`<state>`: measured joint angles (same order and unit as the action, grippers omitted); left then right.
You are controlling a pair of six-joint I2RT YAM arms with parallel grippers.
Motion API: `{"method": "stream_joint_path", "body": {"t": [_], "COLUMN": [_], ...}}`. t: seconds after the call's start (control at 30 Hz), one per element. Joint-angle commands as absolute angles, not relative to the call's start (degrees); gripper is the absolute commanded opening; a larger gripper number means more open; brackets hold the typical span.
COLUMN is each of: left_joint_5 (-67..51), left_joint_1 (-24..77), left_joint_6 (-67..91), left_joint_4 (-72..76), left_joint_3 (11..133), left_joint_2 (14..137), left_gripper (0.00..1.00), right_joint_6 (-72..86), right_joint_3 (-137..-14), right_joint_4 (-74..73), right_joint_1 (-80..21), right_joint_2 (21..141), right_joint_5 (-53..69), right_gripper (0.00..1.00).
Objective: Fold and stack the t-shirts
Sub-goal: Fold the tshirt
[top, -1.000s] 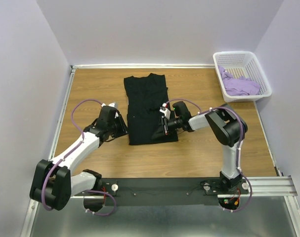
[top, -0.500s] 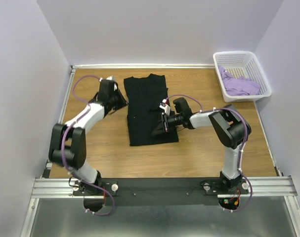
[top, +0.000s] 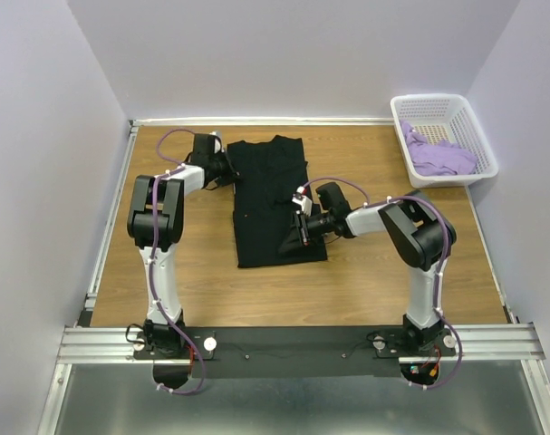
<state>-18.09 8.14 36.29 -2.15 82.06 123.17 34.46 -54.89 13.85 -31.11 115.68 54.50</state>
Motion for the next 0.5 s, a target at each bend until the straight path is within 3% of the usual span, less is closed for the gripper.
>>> {"method": "stream_joint_path", "body": {"t": [0.0, 0.33, 0.47], "left_joint_5": [-22.1, -21.1, -17.2], "left_joint_1": [5.8, 4.8, 4.7], "left_joint_6": [35.2, 35.7, 34.1], "left_joint_4": [1.6, 0.1, -4.3], "left_joint_3": [80.9, 78.7, 77.7], "left_joint_2": [124.1, 121.0, 115.8], "left_gripper": [0.12, 0.13, 0.18], "right_joint_6": [33.5, 32.8, 30.4], "right_joint_3": [-55.0, -53.7, -54.5], "right_joint_4": [13.3, 11.2, 7.0], "right_joint_1": [-31.2, -31.2, -31.3], "right_joint_2": [117.2, 113.6, 108.2], "right_joint_5": [54.3, 51.8, 48.1], "right_gripper": [0.38, 0.39, 0.44]}}
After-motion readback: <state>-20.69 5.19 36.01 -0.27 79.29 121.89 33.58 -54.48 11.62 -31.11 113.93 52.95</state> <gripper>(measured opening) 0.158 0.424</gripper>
